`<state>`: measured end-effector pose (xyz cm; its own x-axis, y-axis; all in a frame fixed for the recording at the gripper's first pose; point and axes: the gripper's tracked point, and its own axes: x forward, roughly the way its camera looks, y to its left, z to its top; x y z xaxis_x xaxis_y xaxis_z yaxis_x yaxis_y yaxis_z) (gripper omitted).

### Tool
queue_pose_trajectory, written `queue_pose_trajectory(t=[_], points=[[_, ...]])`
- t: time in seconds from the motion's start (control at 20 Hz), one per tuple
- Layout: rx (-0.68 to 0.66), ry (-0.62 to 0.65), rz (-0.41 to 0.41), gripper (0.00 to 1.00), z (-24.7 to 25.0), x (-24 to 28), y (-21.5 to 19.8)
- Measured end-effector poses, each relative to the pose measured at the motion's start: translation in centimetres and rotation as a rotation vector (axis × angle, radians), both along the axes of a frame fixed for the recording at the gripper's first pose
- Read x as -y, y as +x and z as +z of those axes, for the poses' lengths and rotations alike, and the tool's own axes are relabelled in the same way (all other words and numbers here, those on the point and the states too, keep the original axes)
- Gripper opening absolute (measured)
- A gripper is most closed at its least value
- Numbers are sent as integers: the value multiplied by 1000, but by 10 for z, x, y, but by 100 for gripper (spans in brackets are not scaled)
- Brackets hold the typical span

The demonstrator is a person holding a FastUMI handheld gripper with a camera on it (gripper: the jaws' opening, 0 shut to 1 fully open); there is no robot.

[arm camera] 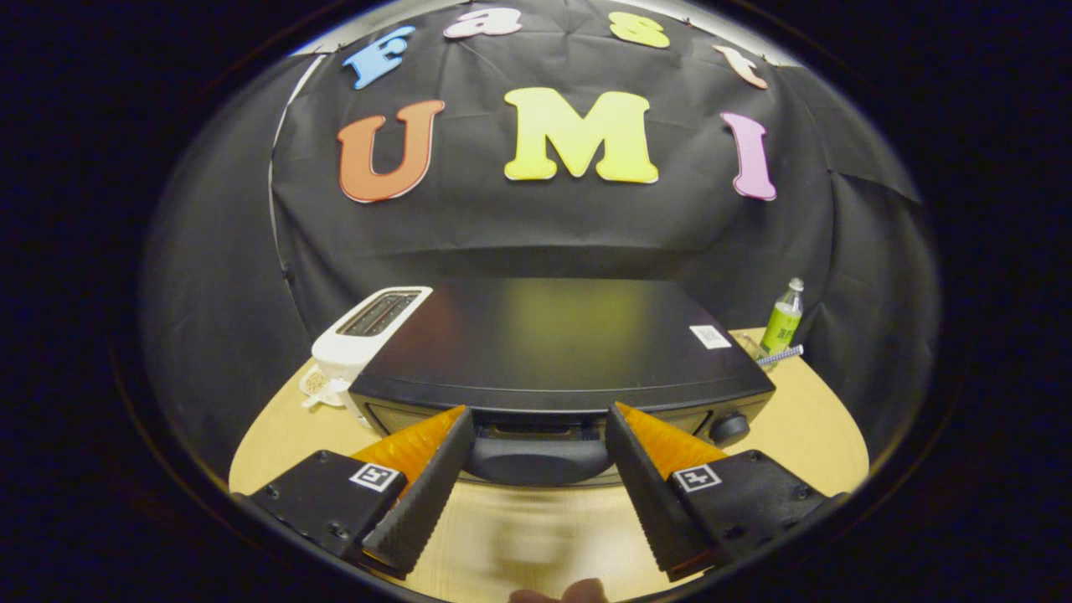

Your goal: Open the toaster oven, put the food inside, and close the toaster oven door.

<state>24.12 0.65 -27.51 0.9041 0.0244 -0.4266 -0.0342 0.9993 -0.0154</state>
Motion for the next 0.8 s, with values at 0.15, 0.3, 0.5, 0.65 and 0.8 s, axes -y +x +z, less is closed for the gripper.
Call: queue_pose_trajectory(t=[0.15,0.3,0.5,0.65,0.8], points=[[-3,-22,-2,100,0,-1,8],[4,-25,-8,100,-2,0,3],[-14,-24,9,100,-12,0,-24],[-38,-14,26,100,-29,2,-55],[-60,-34,44,100,-52,5,-84]])
